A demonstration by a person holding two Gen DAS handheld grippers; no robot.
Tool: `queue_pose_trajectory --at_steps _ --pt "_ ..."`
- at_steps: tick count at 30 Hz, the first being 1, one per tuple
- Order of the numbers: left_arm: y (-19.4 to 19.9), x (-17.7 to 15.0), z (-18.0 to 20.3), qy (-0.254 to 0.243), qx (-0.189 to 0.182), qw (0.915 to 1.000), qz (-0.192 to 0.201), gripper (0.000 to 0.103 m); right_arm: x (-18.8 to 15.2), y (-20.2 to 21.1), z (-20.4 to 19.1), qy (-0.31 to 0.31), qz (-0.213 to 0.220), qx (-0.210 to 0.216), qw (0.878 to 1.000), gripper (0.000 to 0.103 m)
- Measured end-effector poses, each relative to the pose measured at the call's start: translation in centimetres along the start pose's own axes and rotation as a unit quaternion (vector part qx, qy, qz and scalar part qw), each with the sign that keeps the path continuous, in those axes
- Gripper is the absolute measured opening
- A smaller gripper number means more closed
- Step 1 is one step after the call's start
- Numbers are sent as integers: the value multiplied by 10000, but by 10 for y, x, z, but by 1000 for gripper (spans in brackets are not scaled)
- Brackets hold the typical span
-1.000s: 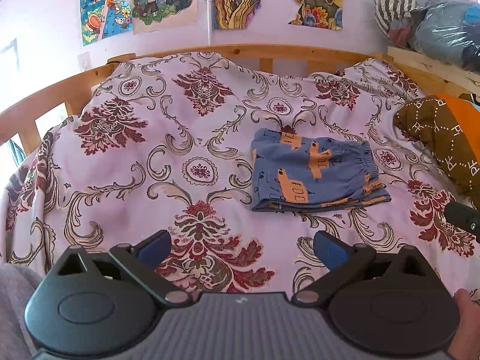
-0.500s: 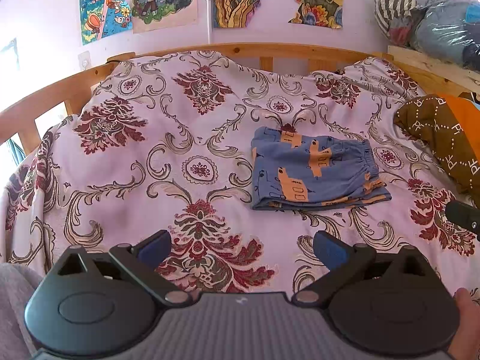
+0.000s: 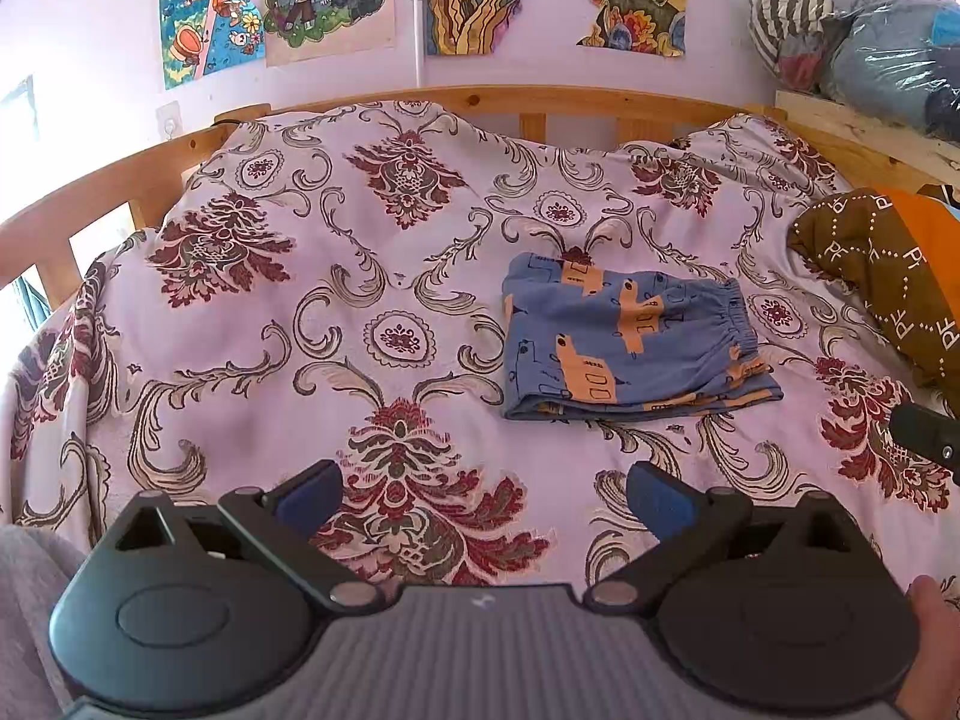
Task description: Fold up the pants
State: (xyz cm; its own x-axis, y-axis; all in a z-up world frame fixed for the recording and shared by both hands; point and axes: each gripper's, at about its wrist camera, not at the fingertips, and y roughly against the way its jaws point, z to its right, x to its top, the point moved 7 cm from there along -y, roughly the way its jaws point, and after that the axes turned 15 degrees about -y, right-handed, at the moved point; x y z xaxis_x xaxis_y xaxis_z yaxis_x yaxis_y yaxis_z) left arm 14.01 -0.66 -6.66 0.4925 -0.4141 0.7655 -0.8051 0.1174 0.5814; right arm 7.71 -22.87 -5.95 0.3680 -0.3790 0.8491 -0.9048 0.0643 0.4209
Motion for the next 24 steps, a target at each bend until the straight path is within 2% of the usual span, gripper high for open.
queue_pose_trajectory --at_steps 24 --pt "1 -2 0 60 -70 10000 -30 103 0 0 0 5 -10 -4 10000 102"
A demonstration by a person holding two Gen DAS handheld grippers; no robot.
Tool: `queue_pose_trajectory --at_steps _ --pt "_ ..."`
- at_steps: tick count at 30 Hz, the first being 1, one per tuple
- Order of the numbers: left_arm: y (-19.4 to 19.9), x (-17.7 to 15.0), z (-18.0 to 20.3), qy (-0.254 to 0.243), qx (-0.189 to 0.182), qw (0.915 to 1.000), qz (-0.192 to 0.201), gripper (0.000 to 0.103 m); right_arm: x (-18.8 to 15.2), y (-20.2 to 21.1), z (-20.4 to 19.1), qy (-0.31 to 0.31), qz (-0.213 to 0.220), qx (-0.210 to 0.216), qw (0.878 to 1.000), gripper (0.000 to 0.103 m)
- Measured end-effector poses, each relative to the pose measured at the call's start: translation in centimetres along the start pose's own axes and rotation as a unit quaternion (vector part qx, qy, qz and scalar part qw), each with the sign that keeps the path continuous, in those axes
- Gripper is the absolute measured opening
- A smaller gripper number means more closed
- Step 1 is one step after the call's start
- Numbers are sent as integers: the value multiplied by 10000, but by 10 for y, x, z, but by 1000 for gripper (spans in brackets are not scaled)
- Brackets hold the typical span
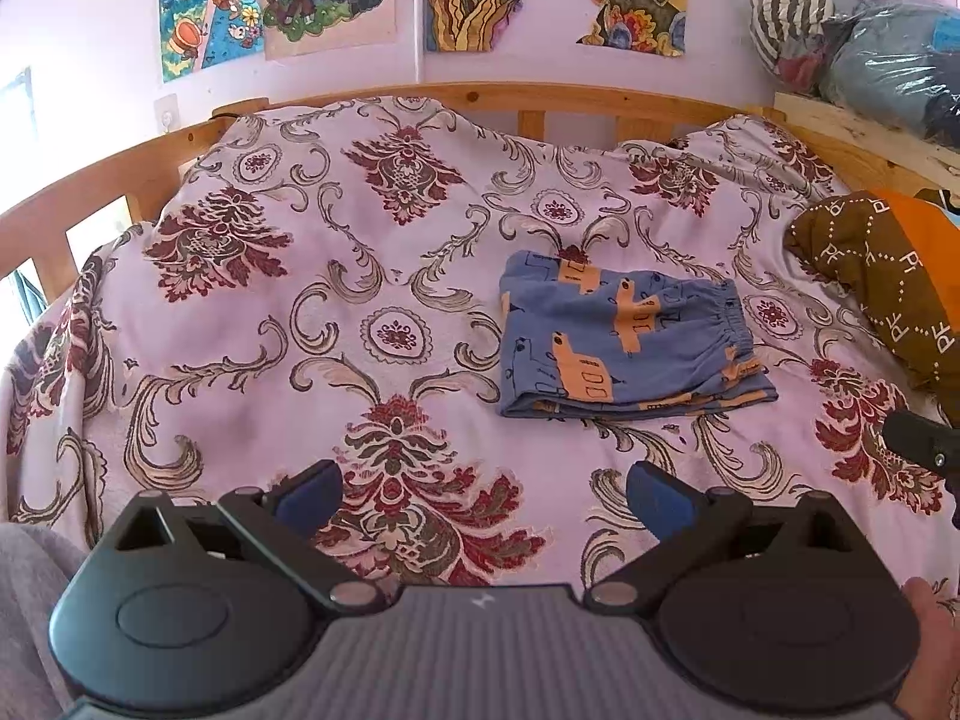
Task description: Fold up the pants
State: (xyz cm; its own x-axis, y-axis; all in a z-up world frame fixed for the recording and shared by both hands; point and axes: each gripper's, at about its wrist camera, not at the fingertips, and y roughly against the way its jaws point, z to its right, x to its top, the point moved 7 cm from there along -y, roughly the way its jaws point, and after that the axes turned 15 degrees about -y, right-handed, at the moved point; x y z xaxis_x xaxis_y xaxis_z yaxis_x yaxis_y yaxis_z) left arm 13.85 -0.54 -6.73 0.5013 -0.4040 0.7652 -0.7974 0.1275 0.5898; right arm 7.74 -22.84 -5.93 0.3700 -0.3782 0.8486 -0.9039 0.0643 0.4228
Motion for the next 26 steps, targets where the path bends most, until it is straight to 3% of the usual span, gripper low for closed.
queue_pose_trajectory --at_steps 26 --pt "4 3 -2 70 106 9999 33 103 -2 0 -1 4 -8 -5 10000 102"
